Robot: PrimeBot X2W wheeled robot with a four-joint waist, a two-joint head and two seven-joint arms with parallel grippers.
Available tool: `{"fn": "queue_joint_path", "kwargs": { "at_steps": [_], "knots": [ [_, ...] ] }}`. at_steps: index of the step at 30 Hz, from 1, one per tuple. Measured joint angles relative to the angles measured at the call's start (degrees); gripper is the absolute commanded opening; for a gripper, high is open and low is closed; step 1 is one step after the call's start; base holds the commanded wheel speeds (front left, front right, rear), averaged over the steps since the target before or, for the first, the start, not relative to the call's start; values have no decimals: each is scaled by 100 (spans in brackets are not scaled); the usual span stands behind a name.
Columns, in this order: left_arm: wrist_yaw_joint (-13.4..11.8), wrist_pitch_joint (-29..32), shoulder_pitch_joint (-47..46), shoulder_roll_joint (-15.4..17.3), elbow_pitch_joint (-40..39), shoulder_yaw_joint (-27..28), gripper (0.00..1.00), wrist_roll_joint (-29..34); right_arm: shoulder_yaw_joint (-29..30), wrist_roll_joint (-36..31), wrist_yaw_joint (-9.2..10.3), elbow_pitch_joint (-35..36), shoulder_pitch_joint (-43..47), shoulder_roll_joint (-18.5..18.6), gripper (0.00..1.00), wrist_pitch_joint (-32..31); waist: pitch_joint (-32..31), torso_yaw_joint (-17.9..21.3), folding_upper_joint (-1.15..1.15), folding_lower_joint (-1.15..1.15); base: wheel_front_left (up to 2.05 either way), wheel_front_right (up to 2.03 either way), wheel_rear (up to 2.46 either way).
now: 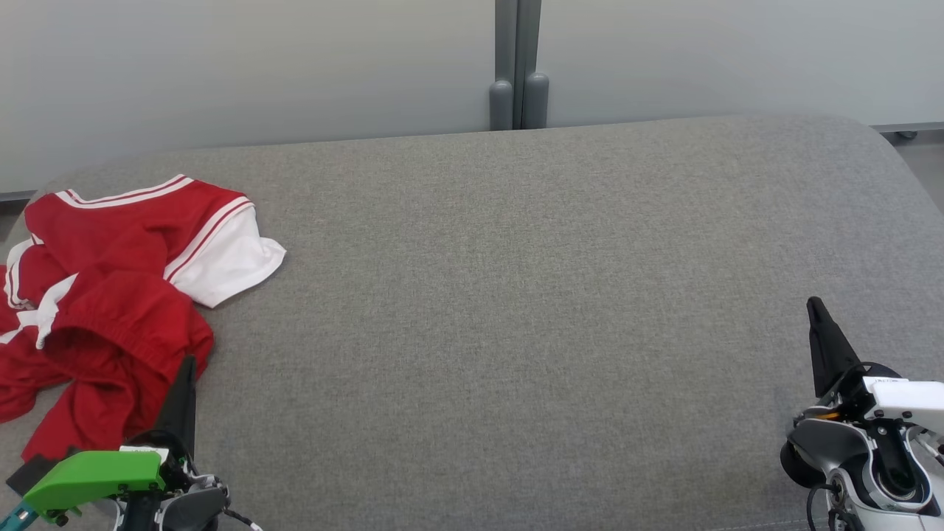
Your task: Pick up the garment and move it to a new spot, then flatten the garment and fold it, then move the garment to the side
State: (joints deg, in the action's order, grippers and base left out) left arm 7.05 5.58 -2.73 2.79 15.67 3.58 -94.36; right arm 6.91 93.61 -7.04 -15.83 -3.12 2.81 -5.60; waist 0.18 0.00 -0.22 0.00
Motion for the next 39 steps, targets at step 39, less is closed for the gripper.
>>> {"fn": "queue_joint_path", "kwargs": {
  "at_steps": [39],
  "knots": [
    [0,0,0,-2,0,3,0,0,4,-33,0,0,0,-3,0,0,0,0,0,0,0,0,0]
  ]
}}
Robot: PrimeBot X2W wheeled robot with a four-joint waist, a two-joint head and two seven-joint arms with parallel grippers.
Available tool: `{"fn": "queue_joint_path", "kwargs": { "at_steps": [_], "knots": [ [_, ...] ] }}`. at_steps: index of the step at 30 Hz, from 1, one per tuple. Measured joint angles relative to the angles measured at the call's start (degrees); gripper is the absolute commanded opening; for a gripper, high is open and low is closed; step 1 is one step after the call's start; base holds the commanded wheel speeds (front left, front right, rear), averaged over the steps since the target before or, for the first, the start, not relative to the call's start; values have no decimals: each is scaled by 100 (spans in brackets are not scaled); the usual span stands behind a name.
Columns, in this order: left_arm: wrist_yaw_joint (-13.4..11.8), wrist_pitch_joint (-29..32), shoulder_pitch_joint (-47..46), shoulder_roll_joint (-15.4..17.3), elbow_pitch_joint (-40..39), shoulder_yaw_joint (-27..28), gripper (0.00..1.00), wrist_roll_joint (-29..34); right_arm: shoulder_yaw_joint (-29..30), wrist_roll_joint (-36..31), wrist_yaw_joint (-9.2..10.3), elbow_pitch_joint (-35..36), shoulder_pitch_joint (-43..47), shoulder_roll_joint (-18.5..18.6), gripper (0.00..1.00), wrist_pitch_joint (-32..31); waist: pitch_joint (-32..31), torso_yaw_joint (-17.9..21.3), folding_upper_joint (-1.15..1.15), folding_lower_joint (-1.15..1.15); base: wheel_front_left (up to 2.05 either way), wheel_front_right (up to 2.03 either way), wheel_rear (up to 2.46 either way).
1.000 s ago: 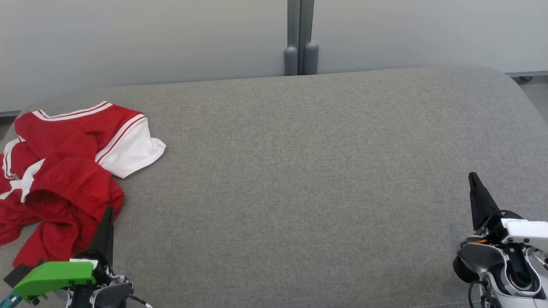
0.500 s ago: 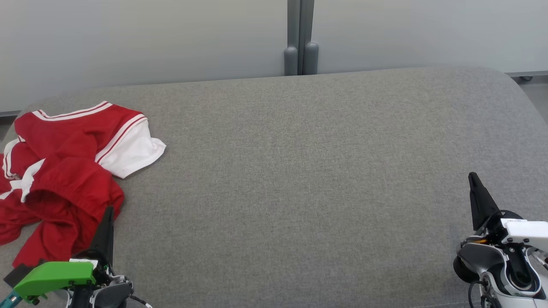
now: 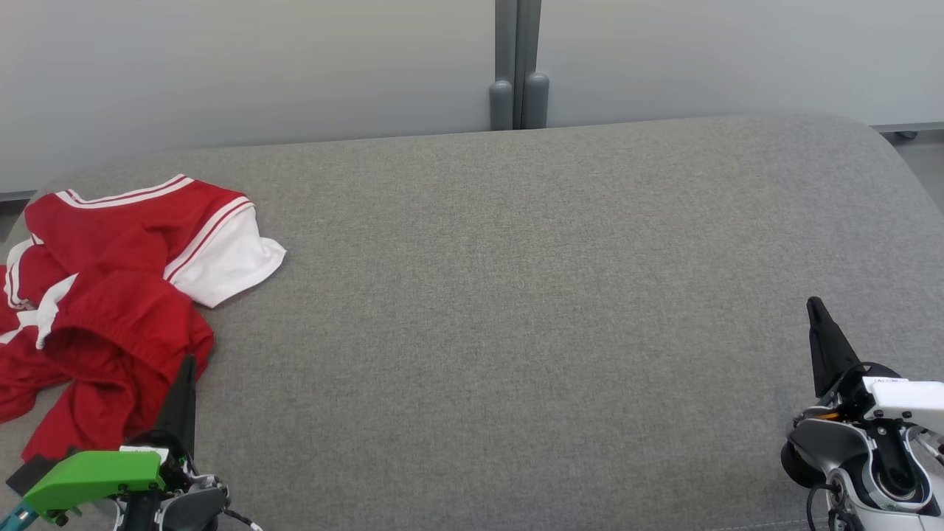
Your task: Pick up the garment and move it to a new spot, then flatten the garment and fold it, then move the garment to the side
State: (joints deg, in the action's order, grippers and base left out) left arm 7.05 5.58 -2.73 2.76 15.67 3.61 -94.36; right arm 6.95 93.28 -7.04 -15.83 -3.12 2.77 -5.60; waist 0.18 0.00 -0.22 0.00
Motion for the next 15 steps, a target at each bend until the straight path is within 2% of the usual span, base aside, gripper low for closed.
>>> {"fn": "queue_joint_path", "kwargs": {
  "at_steps": [15],
  "knots": [
    [0,0,0,-1,0,2,0,0,3,0,0,0,0,-5,0,0,0,0,0,0,0,0,0]
  ]
}}
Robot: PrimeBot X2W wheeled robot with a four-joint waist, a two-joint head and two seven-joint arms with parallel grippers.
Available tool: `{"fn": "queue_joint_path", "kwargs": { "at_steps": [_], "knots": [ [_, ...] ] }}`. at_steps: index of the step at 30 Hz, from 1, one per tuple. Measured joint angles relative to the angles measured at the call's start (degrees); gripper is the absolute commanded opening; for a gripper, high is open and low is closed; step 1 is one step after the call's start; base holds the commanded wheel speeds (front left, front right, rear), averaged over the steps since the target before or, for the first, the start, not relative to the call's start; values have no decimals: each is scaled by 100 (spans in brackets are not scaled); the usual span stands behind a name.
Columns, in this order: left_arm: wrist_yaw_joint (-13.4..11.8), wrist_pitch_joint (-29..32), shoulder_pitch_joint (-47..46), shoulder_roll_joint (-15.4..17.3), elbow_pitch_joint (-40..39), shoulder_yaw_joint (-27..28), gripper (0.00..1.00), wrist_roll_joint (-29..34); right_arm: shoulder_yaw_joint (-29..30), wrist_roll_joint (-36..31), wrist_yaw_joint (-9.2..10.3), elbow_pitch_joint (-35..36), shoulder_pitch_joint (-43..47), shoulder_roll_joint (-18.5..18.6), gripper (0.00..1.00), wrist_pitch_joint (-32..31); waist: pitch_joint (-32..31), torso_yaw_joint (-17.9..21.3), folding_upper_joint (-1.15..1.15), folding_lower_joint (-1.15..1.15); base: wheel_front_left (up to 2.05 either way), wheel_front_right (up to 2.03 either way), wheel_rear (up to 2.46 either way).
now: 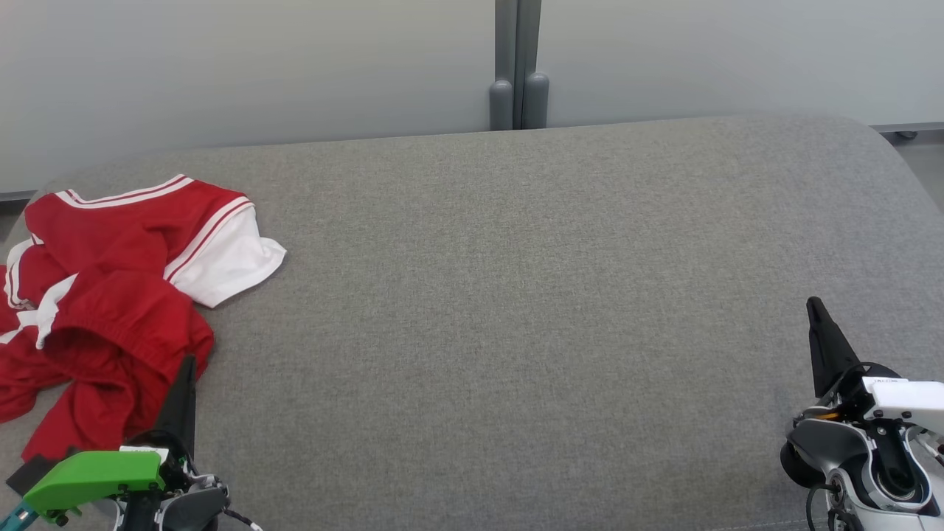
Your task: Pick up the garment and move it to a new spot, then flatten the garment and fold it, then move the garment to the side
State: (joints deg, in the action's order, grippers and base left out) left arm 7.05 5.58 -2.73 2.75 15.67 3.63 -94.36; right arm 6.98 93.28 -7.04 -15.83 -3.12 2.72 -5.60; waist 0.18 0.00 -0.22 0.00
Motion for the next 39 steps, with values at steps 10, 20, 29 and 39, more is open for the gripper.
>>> {"fn": "queue_joint_path", "kwargs": {
  "at_steps": [10,20,29,39],
  "knots": [
    [0,0,0,0,0,1,0,0,0,0,0,0,0,-11,0,0,0,0,0,0,0,0,0],
    [0,0,0,-1,0,2,0,1,2,0,0,0,0,-13,0,0,0,0,0,0,0,0,0],
    [0,1,0,-2,0,3,0,1,3,0,0,0,0,-13,0,0,0,0,0,0,0,0,0],
    [0,1,0,-3,0,5,0,1,3,0,0,0,0,-14,0,-1,0,0,0,0,0,0,0]
  ]
}}
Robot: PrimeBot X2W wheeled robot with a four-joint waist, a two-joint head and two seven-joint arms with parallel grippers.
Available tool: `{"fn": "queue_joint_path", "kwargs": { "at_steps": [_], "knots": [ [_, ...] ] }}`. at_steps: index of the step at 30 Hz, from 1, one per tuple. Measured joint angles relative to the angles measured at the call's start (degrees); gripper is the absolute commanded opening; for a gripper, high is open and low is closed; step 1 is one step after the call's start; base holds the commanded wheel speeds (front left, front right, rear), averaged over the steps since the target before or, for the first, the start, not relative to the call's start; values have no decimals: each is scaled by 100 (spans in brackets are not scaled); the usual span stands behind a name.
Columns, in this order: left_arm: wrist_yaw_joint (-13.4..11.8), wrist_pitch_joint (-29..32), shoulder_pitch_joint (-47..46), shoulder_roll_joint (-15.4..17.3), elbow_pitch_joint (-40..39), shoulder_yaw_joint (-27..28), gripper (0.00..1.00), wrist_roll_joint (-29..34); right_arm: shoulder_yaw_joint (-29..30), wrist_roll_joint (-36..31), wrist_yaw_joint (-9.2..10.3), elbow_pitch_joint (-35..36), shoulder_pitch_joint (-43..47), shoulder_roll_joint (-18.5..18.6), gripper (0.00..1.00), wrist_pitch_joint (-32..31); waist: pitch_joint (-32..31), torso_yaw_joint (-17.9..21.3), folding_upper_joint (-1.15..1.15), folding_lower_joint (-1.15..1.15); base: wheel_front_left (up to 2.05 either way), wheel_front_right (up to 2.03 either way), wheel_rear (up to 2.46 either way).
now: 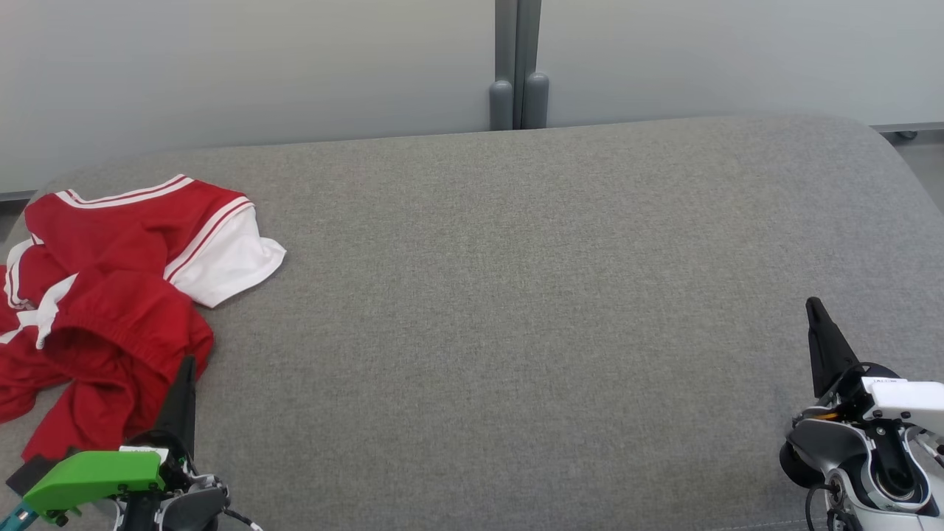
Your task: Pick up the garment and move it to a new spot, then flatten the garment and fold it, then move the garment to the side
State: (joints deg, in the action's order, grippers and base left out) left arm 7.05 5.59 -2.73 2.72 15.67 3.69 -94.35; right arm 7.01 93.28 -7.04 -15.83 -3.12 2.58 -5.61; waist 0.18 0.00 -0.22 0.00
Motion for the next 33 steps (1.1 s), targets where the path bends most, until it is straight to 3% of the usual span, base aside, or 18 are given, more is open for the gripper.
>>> {"fn": "queue_joint_path", "kwargs": {
  "at_steps": [21,22,33],
  "knots": [
    [0,0,0,-1,0,2,0,0,1,0,0,0,0,-2,0,0,0,0,0,0,0,0,0],
    [0,0,0,-1,0,2,100,0,1,0,0,0,0,-2,100,0,0,0,0,0,0,0,0],
    [-8,-65,269,-134,236,-85,100,-18,-64,-11,9,-278,272,-143,100,92,-3,2,1,0,0,0,0]
  ]
}}
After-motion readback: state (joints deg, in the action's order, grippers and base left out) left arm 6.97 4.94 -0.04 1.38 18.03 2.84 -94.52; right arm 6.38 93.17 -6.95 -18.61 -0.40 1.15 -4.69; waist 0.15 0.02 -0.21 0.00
